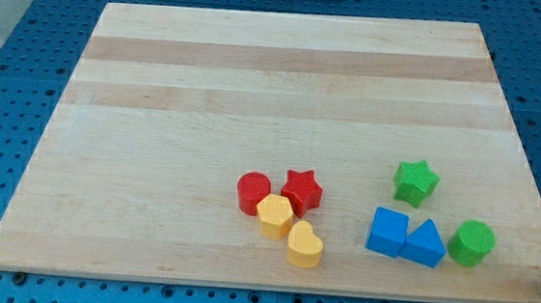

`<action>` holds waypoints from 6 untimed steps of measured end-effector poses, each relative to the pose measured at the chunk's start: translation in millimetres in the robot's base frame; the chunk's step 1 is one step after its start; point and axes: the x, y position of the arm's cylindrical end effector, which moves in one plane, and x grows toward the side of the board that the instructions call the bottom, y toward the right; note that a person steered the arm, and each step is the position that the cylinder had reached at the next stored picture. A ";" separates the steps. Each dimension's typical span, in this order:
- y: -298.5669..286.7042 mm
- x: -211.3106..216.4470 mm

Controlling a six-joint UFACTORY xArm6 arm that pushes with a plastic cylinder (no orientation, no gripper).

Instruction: Point your arm towards blue triangle

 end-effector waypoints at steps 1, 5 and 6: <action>-24.9 -0.6; -98.3 1.3; -118.0 -0.3</action>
